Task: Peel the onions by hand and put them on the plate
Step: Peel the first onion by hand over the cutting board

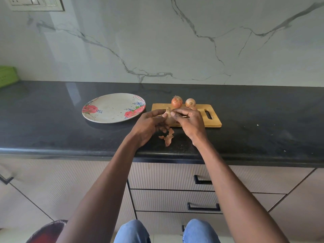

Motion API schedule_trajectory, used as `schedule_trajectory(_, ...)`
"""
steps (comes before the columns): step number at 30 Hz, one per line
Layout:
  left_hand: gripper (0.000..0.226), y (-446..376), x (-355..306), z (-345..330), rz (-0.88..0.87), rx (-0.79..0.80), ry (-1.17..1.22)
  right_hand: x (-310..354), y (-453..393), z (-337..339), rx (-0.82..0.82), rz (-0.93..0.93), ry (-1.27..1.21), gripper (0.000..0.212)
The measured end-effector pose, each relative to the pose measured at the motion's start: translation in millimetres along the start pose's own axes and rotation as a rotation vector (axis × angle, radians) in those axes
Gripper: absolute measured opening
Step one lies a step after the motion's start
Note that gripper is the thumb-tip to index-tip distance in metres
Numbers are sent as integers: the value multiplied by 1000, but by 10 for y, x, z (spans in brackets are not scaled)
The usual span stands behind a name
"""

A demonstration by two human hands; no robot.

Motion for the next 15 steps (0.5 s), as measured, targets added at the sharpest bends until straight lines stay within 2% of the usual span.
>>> schedule_trajectory(3,27,-7,12,9,1,-1,-17,27,2,-8,-8,41,-13,14)
schedule_trajectory(7,48,-3,11,21,8,-37,-34,7,-12,-4,-31,30,-27,7)
schedule_trajectory(15,34,6,2,7,-7,-29,-57,41,-4,-60,-71,26,113,6)
Point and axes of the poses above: each hand's wrist, its own y-axis away from the middle knuckle, its own z-axis out of the back of the hand, x = y × z, the point moved 7 cm from there along -y, towards the middle knuckle, and after that the axes turned 6 degrees about -z, right-handed, at the moved point
